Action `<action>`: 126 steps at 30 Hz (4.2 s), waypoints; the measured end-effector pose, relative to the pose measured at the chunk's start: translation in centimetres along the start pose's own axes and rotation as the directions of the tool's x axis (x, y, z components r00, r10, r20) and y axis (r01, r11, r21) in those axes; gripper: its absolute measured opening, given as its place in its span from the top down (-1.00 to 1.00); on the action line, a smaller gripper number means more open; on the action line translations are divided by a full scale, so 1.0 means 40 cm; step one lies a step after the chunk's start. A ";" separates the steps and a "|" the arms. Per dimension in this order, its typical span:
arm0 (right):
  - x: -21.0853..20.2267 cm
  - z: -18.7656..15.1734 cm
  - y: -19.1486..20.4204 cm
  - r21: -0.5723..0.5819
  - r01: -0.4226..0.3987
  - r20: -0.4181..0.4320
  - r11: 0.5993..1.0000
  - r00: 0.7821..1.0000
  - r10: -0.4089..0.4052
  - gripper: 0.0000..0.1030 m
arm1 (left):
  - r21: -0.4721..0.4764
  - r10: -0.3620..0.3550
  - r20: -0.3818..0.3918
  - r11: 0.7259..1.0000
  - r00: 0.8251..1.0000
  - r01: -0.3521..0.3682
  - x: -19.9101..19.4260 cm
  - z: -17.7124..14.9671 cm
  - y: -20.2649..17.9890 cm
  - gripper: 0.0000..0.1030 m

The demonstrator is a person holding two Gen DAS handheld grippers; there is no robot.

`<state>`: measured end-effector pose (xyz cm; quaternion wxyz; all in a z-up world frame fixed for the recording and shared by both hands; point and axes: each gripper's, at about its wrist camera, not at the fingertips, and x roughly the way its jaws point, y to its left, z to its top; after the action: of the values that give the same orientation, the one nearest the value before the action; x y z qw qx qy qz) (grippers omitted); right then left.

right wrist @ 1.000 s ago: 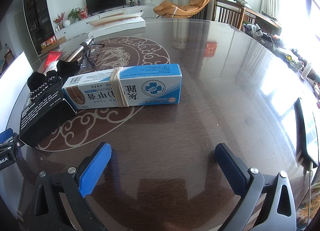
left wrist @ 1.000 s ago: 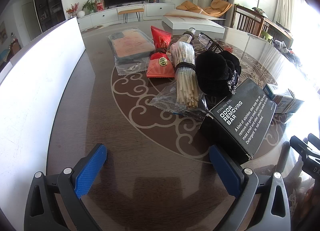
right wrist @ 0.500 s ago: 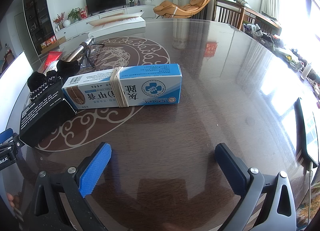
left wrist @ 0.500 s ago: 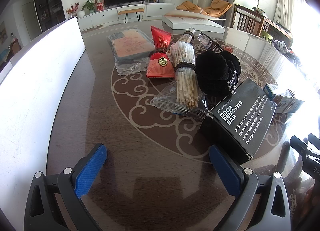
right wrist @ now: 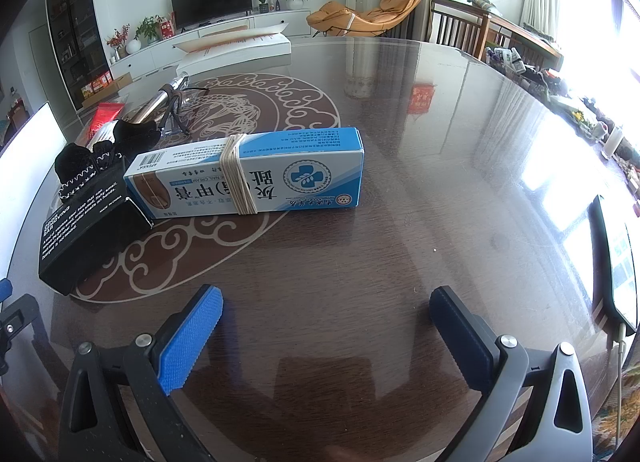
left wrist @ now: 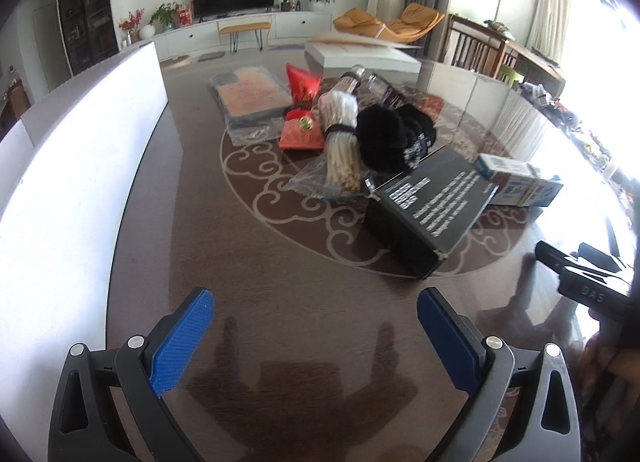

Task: Organize objects
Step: 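Grasp the black Odor Removing Bar box with the left tool, then grasp the blue-and-white nail cream box with the right tool while the left holds the bar box, then carry both boxes over the cardboard box and open both tools to drop them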

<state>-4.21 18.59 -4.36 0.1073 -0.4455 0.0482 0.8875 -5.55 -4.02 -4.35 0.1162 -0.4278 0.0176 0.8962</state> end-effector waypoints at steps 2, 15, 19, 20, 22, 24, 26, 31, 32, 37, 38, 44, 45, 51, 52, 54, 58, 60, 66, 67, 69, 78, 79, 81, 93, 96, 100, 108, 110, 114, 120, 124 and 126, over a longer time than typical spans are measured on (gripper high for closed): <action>0.000 0.000 0.000 0.000 0.000 0.000 1.000 1.000 0.000 -1.00 | 0.074 -0.072 0.046 0.995 0.996 0.068 -0.031 0.030 -0.035 -1.00; 0.000 0.000 0.000 0.000 0.000 0.000 1.000 1.000 0.000 -1.00 | 0.265 -0.102 -0.063 0.957 0.993 0.116 0.125 0.128 -0.182 -0.14; 0.000 0.000 0.000 0.000 0.000 0.000 1.000 1.000 0.000 -1.00 | 0.175 -0.030 -0.045 0.984 0.999 0.037 0.032 0.016 -0.146 -0.14; 0.000 0.000 0.000 0.000 0.000 0.000 1.000 1.000 0.000 -1.00 | 0.151 -0.016 -0.043 0.988 0.999 0.023 0.008 -0.012 -0.137 -0.15; 0.000 0.000 0.000 0.000 0.000 0.000 1.000 1.000 0.000 -1.00 | 0.132 0.001 -0.052 0.991 0.999 0.006 -0.018 -0.049 -0.121 -0.16; 0.001 0.000 0.000 0.000 -0.001 0.000 1.000 1.000 0.001 -1.00 | 0.153 0.007 -0.049 0.988 0.999 0.001 -0.022 -0.061 -0.118 -0.35; 0.001 0.000 0.000 0.000 -0.001 0.000 1.000 1.000 0.001 -1.00 | 0.182 0.044 -0.039 0.983 0.998 -0.036 -0.006 -0.054 -0.118 -0.60; 0.001 0.000 0.000 0.000 -0.002 0.000 1.000 1.000 0.002 -1.00 | 0.147 0.051 -0.054 0.988 0.997 -0.043 0.063 -0.022 -0.095 -0.70; 0.000 0.000 0.000 0.000 -0.003 0.000 1.000 1.000 0.003 -1.00 | 0.115 0.036 -0.057 0.993 0.998 -0.029 0.070 -0.018 -0.082 -0.72; -0.012 -0.001 -0.006 -0.009 -0.022 -0.009 1.000 1.000 0.022 -0.99 | 0.066 0.045 -0.066 0.997 0.997 -0.041 0.090 -0.016 -0.060 -0.90; -0.024 0.007 -0.010 -0.009 -0.019 -0.002 1.000 1.000 0.019 -0.99 | 0.061 0.045 -0.065 0.997 0.997 -0.041 0.091 -0.016 -0.059 -0.91; -0.071 0.167 0.060 -0.453 -0.094 0.023 0.886 0.993 0.117 -1.00 | 0.066 0.040 -0.071 0.997 0.997 -0.035 0.095 -0.014 -0.062 -1.00; -0.051 0.190 0.074 -0.506 -0.152 -0.047 0.849 0.988 0.148 -1.00 | 0.070 0.037 -0.075 0.997 0.997 -0.031 0.096 -0.013 -0.064 -1.00; 0.071 0.203 0.136 -0.566 -0.353 -0.327 0.745 0.926 0.189 0.27 | 0.067 0.031 -0.075 0.997 0.997 -0.026 0.094 -0.012 -0.064 -1.00; 0.075 0.198 0.130 -0.521 -0.383 -0.349 0.763 0.911 0.218 0.47 | 0.067 0.031 -0.075 0.997 0.997 -0.026 0.094 -0.012 -0.063 -1.00; 0.070 0.194 0.104 -0.358 -0.468 -0.387 0.808 0.862 0.327 0.49 | 0.067 0.031 -0.074 0.997 0.997 -0.026 0.094 -0.011 -0.063 -1.00; 0.056 0.129 0.011 0.085 -0.683 -0.384 0.725 0.649 0.656 0.49 | 0.066 0.030 -0.074 0.997 0.997 -0.025 0.094 -0.010 -0.063 -1.00; 0.055 0.089 -0.047 0.196 -0.681 -0.326 0.706 0.633 0.702 0.46 | 0.066 0.030 -0.074 0.997 0.997 -0.025 0.094 -0.011 -0.063 -1.00; -0.018 0.039 -0.167 0.170 -0.445 -0.174 0.879 0.865 0.471 0.13 | 0.066 0.030 -0.074 0.997 0.997 -0.025 0.094 -0.011 -0.063 -1.00; -0.043 0.037 -0.157 0.131 -0.417 -0.157 0.899 0.887 0.434 -0.08 | 0.067 0.030 -0.074 0.997 0.997 -0.025 0.094 -0.011 -0.063 -1.00; -0.071 0.041 -0.111 0.055 -0.387 -0.135 0.920 0.910 0.391 -0.67 | 0.066 0.030 -0.074 0.997 0.997 -0.025 0.094 -0.011 -0.063 -1.00; -0.025 0.004 0.084 -0.277 -0.079 -0.111 0.958 0.993 0.050 -0.93 | 0.067 0.032 -0.074 0.997 0.997 -0.027 0.093 -0.011 -0.063 -1.00; -0.022 -0.001 0.075 -0.255 -0.095 -0.107 0.962 0.992 0.070 -0.94 | 0.067 0.032 -0.074 0.997 0.997 -0.027 0.093 -0.011 -0.063 -1.00; -0.010 -0.005 0.055 -0.190 -0.148 -0.119 0.971 0.985 0.127 -1.00 | 0.067 0.032 -0.074 0.997 0.997 -0.027 0.094 -0.011 -0.063 -1.00; 0.011 -0.026 -0.001 -0.144 -0.140 -0.036 0.980 0.990 0.136 -1.00 | 0.077 0.026 -0.084 0.997 0.996 -0.020 0.094 -0.009 -0.061 -1.00; -0.011 -0.008 -0.061 -0.012 -0.279 -0.030 0.960 0.960 0.279 -1.00 | 0.125 -0.001 -0.126 0.992 0.992 0.017 0.084 -0.016 -0.062 -1.00; -0.019 0.011 -0.074 0.004 -0.318 -0.129 0.948 0.940 0.316 -1.00 | 0.139 -0.003 -0.155 0.990 0.988 0.025 0.060 -0.042 -0.059 -1.00; -0.026 0.030 -0.019 -0.128 -0.214 -0.217 0.968 0.959 0.183 0.15 | 0.145 0.016 -0.069 0.989 0.998 -0.006 0.022 -0.031 -0.083 -0.11; -0.053 0.028 -0.023 -0.100 -0.223 -0.217 0.970 0.956 0.198 0.15 | 0.118 -0.024 -0.040 0.993 0.999 0.028 -0.018 -0.032 -0.077 -0.11; -0.170 0.045 0.043 -0.087 -0.352 -0.188 0.932 0.924 0.332 0.15 | 0.047 -0.075 0.039 0.996 0.996 0.073 -0.161 -0.029 -0.028 -0.11; -0.386 0.103 0.357 -0.226 -0.603 -0.146 0.765 0.797 0.586 0.15 | -0.099 0.065 0.128 0.994 0.990 -0.053 -0.373 -0.022 0.213 -0.11; -0.475 0.105 0.608 -0.295 -0.740 -0.224 0.604 0.668 0.709 0.15 | -0.227 0.252 0.078 0.947 0.965 -0.229 -0.428 -0.051 0.434 -0.11; -0.492 0.093 0.719 -0.317 -0.775 -0.260 0.547 0.626 0.735 0.15 | -0.275 0.316 0.039 0.916 0.948 -0.294 -0.432 -0.072 0.529 -0.12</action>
<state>-2.39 -11.61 13.35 -0.3807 -0.4351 0.0578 0.8138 2.40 -28.33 5.74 -0.0825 -0.3940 -0.0408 0.9145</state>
